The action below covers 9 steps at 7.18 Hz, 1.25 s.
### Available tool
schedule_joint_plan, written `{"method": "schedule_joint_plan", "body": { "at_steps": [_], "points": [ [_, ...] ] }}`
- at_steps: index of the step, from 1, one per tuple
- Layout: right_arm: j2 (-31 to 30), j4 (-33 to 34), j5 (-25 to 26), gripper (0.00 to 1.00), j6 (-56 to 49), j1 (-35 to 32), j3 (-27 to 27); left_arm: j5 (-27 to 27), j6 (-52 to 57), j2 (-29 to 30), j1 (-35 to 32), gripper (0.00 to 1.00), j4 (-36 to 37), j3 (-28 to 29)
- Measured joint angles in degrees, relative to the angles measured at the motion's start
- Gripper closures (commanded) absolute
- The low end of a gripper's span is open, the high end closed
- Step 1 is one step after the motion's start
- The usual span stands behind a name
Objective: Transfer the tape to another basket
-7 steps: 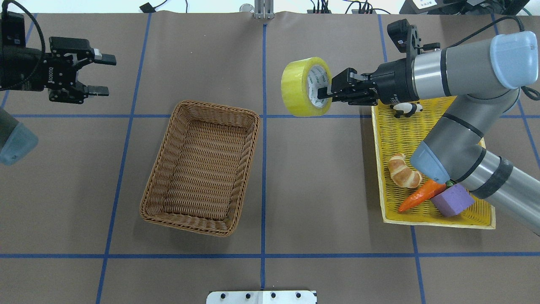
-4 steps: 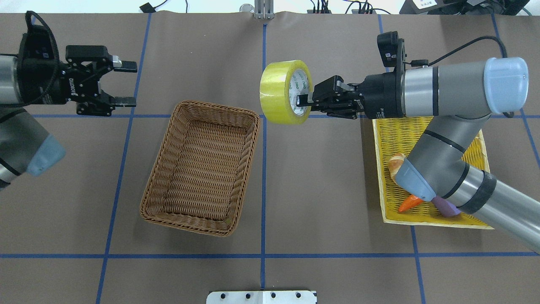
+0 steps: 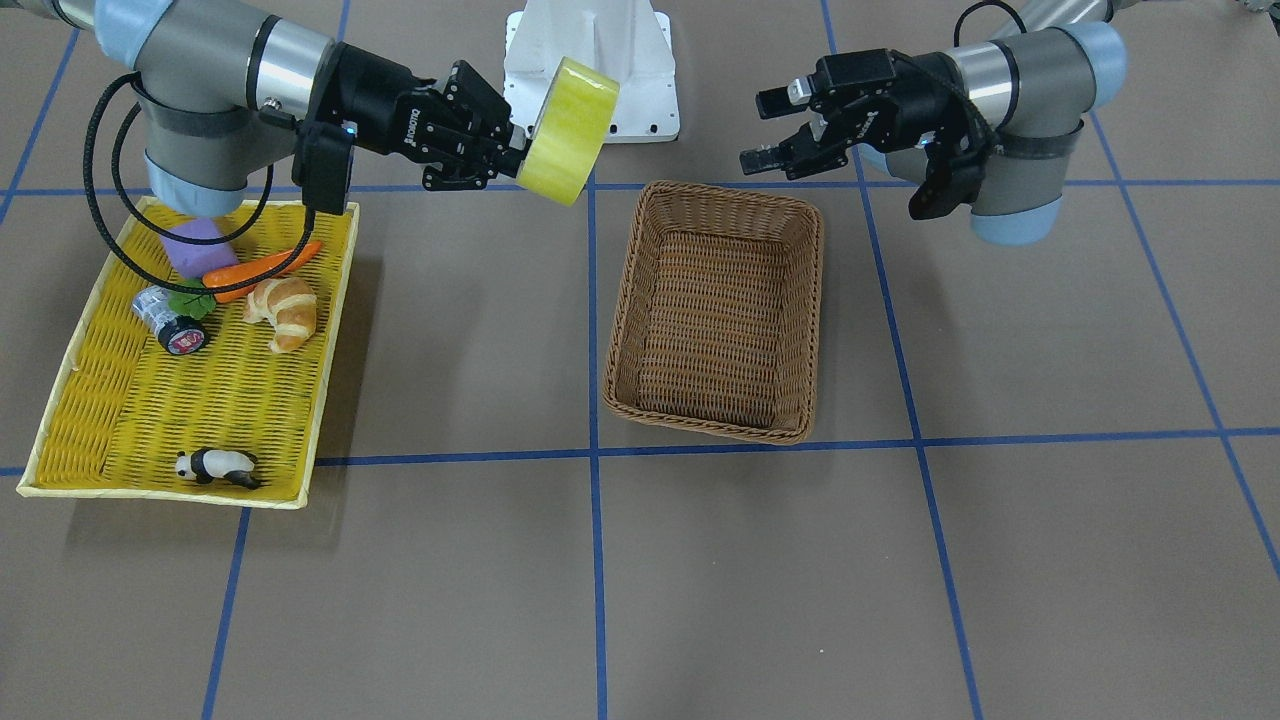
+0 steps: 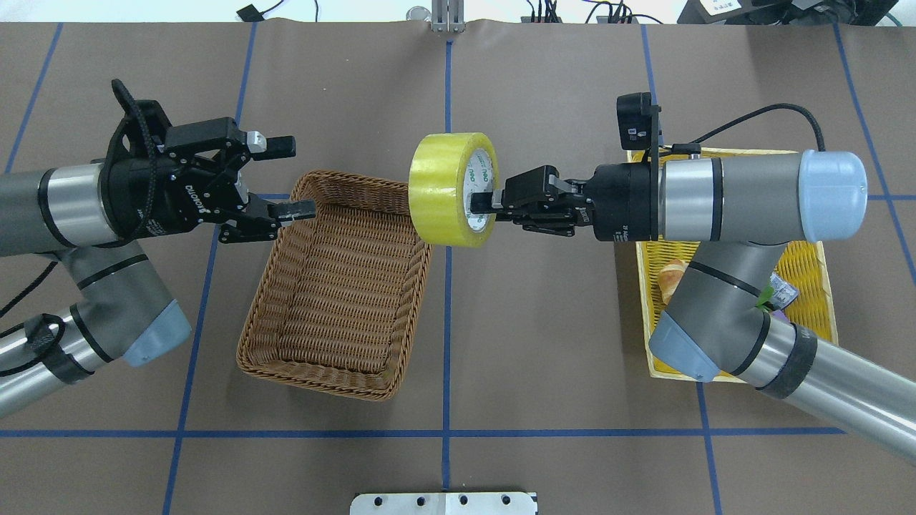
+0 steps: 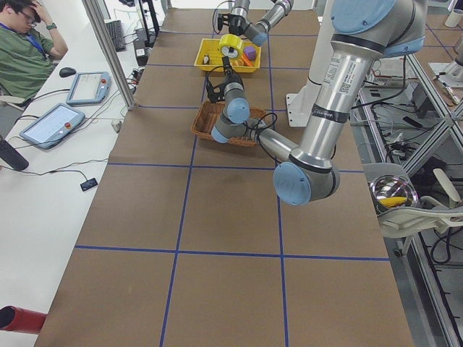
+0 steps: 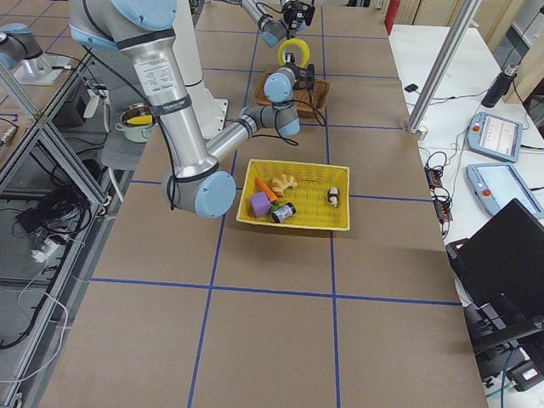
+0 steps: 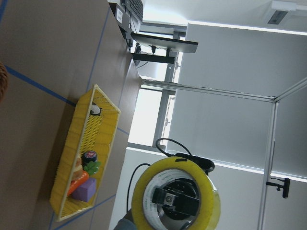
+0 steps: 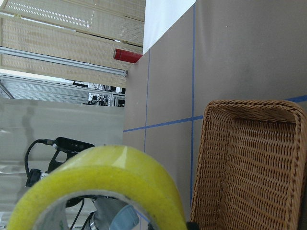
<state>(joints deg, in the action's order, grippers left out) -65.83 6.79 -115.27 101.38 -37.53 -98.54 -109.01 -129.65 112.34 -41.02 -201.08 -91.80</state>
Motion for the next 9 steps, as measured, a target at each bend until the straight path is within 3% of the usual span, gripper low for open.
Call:
{"method": "schedule_joint_plan", "body": {
  "at_steps": [9],
  "points": [
    [1.1, -1.3, -0.2, 1.0, 0.0, 4.3, 0.0, 7.3, -2.1, 5.4, 7.0, 0.03, 0.4, 0.4]
  ]
}}
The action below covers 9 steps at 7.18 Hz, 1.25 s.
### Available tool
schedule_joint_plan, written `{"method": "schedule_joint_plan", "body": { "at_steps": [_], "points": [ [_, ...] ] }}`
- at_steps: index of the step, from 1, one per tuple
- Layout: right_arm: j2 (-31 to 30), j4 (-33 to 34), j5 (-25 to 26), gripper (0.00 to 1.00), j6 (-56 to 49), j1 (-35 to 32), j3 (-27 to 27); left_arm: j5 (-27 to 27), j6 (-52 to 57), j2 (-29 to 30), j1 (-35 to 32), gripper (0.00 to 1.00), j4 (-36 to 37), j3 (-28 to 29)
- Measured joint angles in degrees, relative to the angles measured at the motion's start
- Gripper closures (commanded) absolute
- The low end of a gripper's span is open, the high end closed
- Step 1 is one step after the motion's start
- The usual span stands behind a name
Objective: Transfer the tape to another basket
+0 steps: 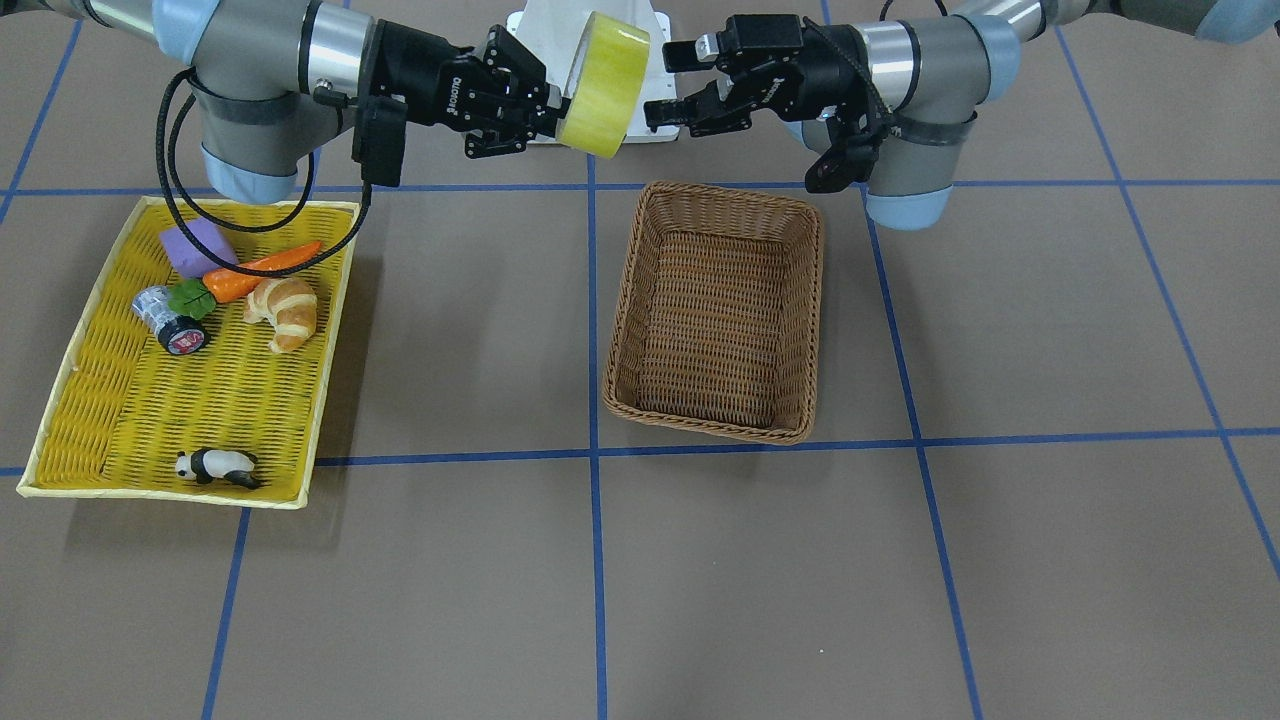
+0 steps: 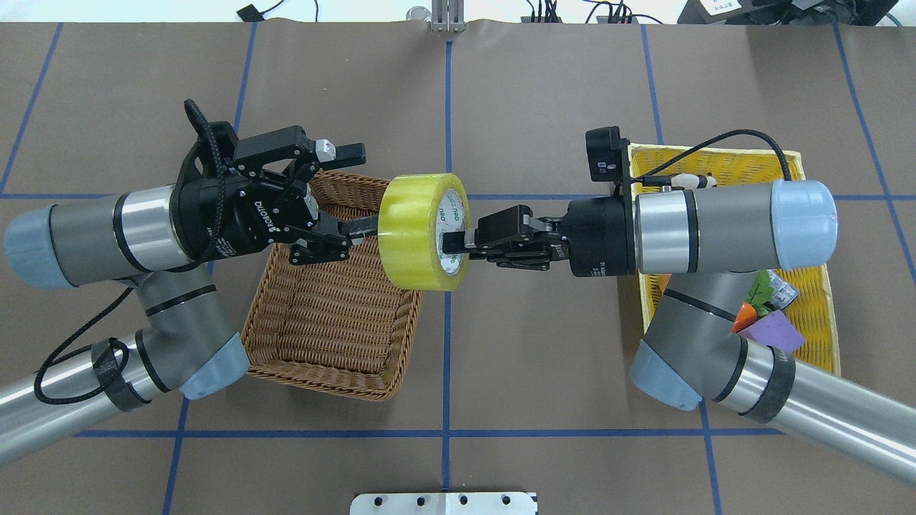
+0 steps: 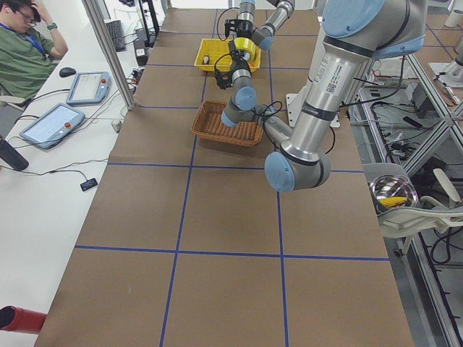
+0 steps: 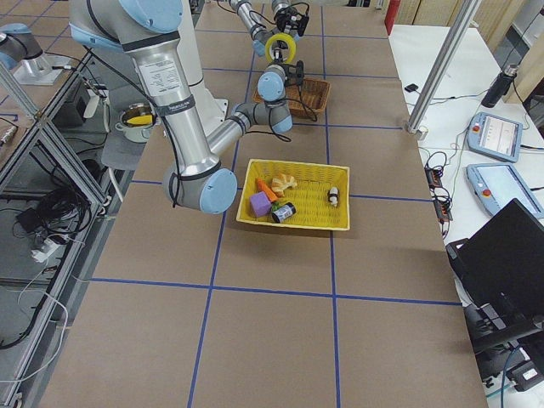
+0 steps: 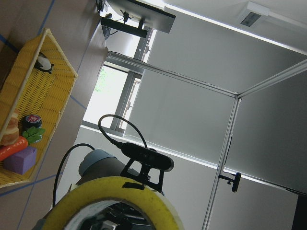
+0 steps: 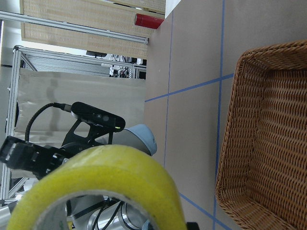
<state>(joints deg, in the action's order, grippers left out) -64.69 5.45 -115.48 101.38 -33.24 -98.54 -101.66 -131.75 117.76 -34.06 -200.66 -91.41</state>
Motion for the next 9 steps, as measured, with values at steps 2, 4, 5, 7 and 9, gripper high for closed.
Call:
{"method": "schedule_joint_plan", "body": {
  "at_steps": [2, 4, 5, 7, 9],
  "points": [
    [0.0, 0.0, 0.1, 1.0, -0.1, 0.8, 0.1, 0.2, 0.0, 0.3, 0.4, 0.08, 0.1, 0.0],
    [0.0, 0.0, 0.1, 1.0, -0.1, 1.2, 0.2, 0.2, 0.0, 0.7, 1.2, 0.23, 0.2, 0.1],
    [0.0, 0.0, 0.1, 1.0, -0.1, 1.2, 0.3, 0.2, 0.0, 0.7, 1.3, 0.32, 0.3, 0.2],
    [-0.1, 0.0, 0.2, 1.0, -0.1, 1.4, 0.4, 0.2, 0.1, 0.6, 1.5, 0.38, 0.2, 0.5],
    [-0.1, 0.0, 0.3, 1.0, -0.1, 1.6, 0.5, 0.2, 0.4, 0.3, 1.6, 0.38, 0.0, 0.6]
  ]
}}
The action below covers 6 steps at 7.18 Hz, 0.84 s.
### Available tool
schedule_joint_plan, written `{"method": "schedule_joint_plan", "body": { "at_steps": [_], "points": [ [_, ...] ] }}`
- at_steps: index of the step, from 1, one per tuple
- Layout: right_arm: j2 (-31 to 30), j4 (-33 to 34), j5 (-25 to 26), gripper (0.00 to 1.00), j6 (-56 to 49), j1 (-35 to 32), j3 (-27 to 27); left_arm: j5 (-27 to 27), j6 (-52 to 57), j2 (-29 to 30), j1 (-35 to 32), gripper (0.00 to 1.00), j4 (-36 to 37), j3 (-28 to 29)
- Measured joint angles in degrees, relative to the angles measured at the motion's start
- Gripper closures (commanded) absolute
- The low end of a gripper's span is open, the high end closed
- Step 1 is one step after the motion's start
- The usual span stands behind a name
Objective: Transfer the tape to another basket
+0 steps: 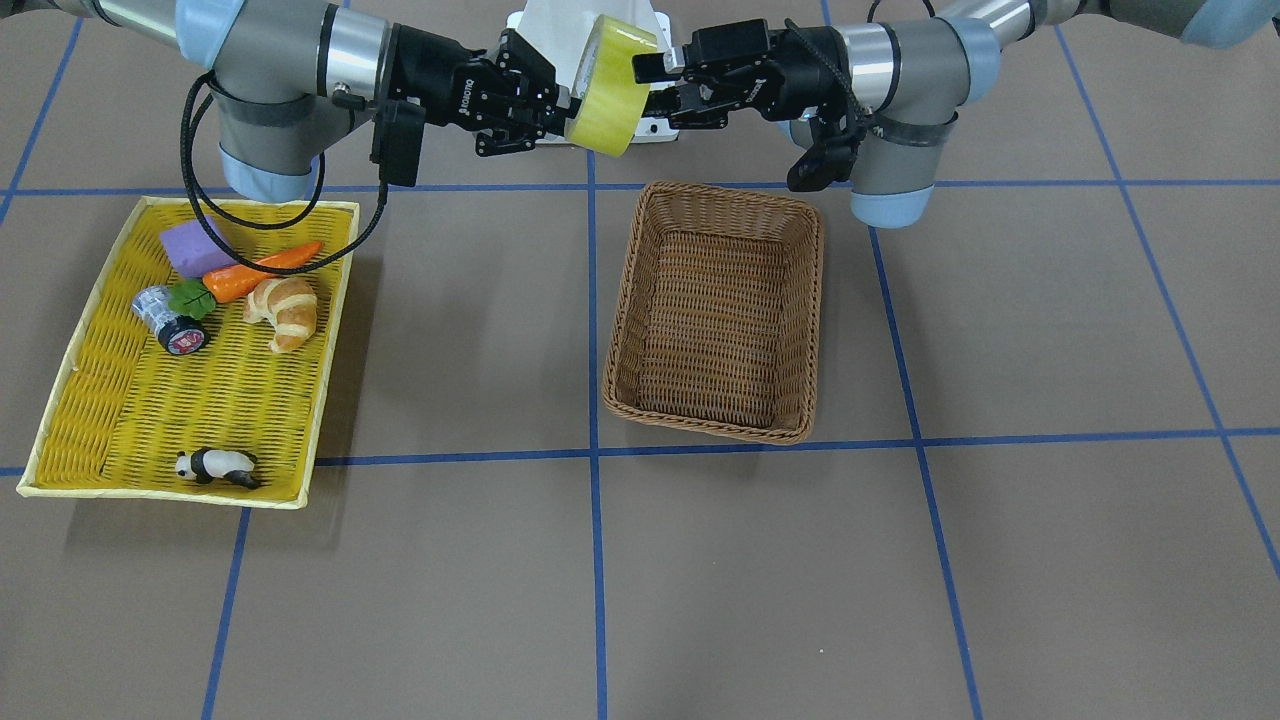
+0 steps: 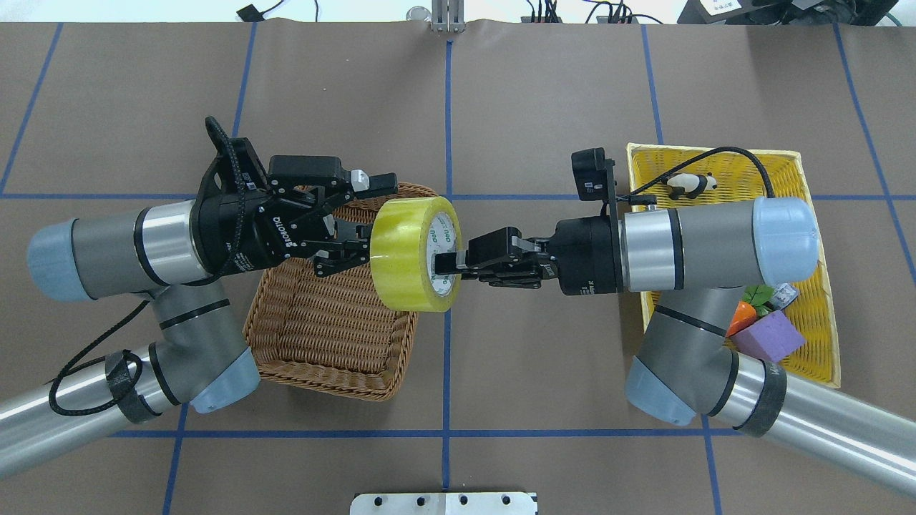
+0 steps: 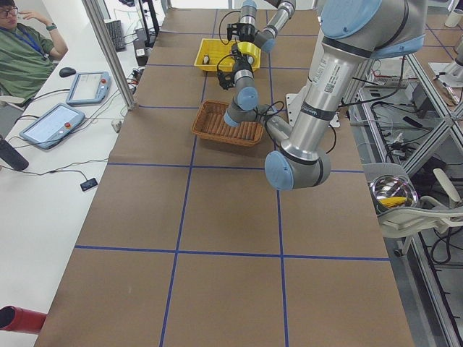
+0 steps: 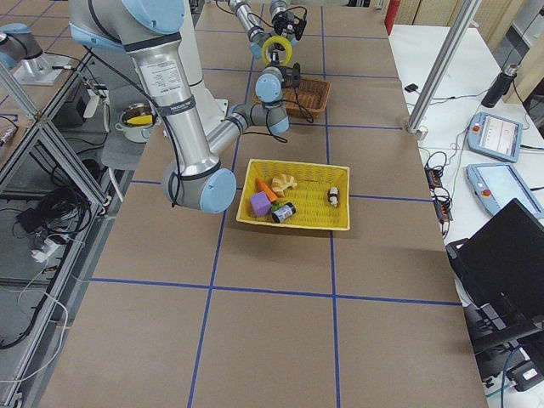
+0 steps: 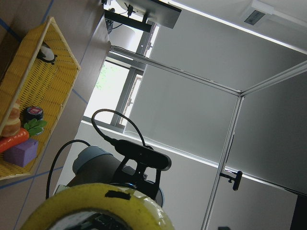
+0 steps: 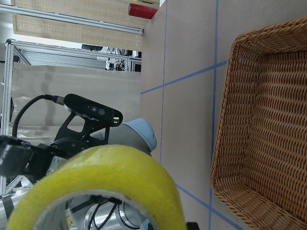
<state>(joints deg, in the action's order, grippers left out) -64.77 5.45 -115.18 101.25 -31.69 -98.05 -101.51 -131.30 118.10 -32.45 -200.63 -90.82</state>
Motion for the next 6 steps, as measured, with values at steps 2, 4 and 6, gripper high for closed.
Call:
{"method": "schedule_joint_plan", "body": {
  "at_steps": [2, 4, 6],
  "points": [
    [0.0, 0.0, 0.1, 1.0, 0.0, 0.0, 0.0, 0.0, 0.2, -0.1, 0.0, 0.38, 0.0, 0.1],
    [0.1, 0.0, 0.8, 0.97, 0.1, 0.2, 0.0, 0.0, 0.3, -0.2, 0.0, 0.44, 0.0, 0.2],
    [0.3, 0.0, 2.2, 0.87, 0.2, 0.6, 0.1, 0.0, 0.5, -0.2, 0.0, 0.51, 0.0, 0.3]
  ]
}}
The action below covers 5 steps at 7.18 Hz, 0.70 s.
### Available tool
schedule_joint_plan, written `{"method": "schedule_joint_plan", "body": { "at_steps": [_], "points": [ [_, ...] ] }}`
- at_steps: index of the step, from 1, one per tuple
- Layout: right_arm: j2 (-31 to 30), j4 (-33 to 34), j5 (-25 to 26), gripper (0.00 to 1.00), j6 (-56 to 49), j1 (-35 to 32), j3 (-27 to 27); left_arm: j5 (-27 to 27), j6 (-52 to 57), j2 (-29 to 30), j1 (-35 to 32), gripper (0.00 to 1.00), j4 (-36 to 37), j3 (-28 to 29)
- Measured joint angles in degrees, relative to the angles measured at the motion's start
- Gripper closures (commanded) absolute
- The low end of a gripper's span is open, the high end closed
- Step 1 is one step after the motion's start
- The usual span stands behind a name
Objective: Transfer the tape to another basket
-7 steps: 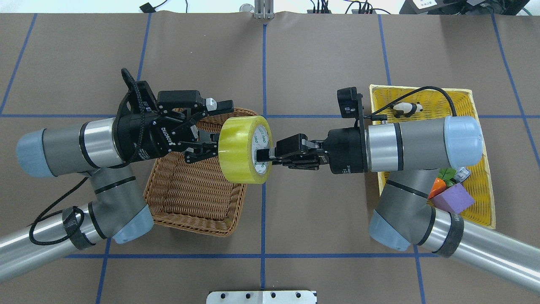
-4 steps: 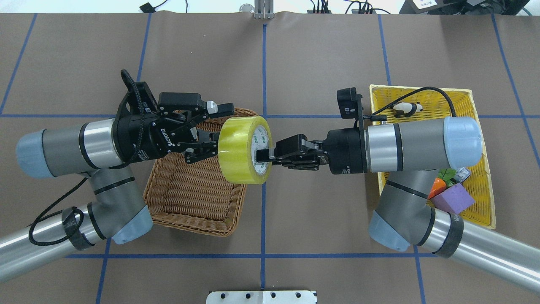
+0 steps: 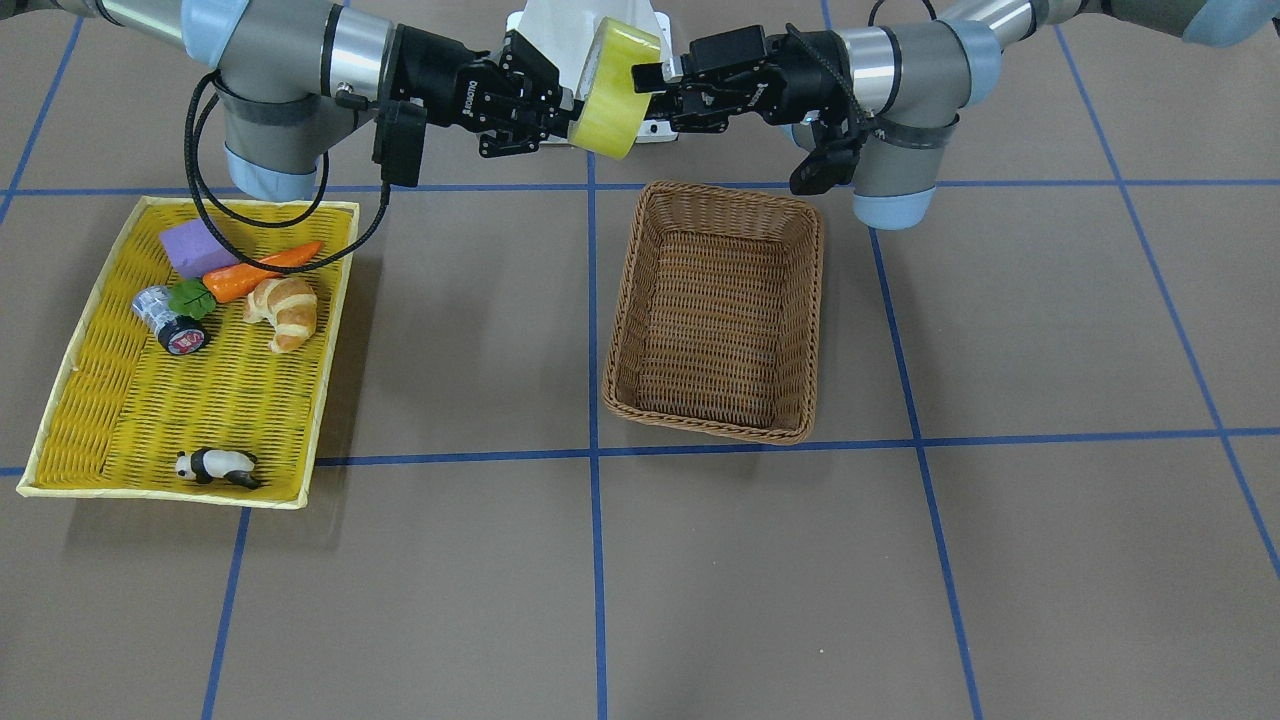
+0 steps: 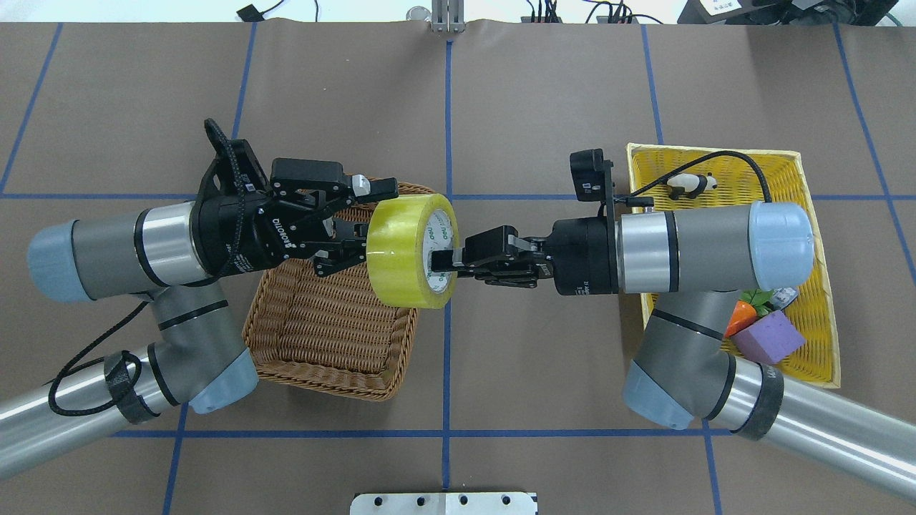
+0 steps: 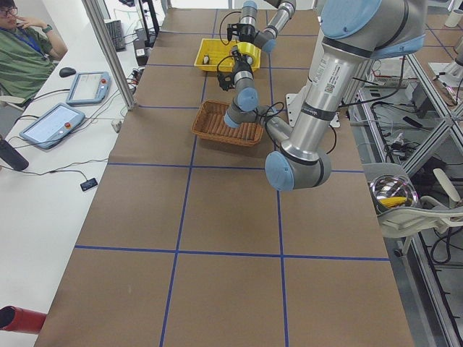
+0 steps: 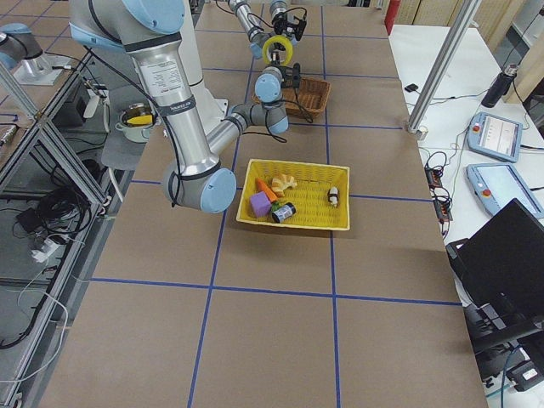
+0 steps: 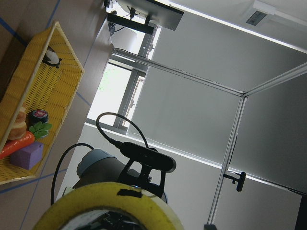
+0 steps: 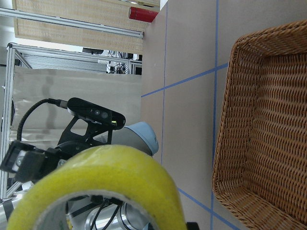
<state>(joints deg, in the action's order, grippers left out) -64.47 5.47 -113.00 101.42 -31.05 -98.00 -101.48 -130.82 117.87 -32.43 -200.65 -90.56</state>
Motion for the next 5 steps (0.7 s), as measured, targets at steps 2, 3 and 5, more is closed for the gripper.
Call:
{"method": "schedule_joint_plan", "body": {
  "at_steps": [2, 3, 5],
  "points": [
    [0.4, 0.1, 1.1, 0.73, 0.1, 0.6, 0.0, 0.0, 0.0, 0.0, 0.0, 0.68, -0.1, -0.1],
    [0.4, 0.1, 1.3, 0.71, 0.1, 0.9, 0.1, -0.1, 0.0, 0.0, 0.0, 0.79, -0.1, -0.1],
    [0.0, 0.1, 1.4, 0.38, 0.1, 1.2, 0.1, -0.1, -0.1, 0.1, 0.0, 1.0, -0.3, -0.3]
  ]
}}
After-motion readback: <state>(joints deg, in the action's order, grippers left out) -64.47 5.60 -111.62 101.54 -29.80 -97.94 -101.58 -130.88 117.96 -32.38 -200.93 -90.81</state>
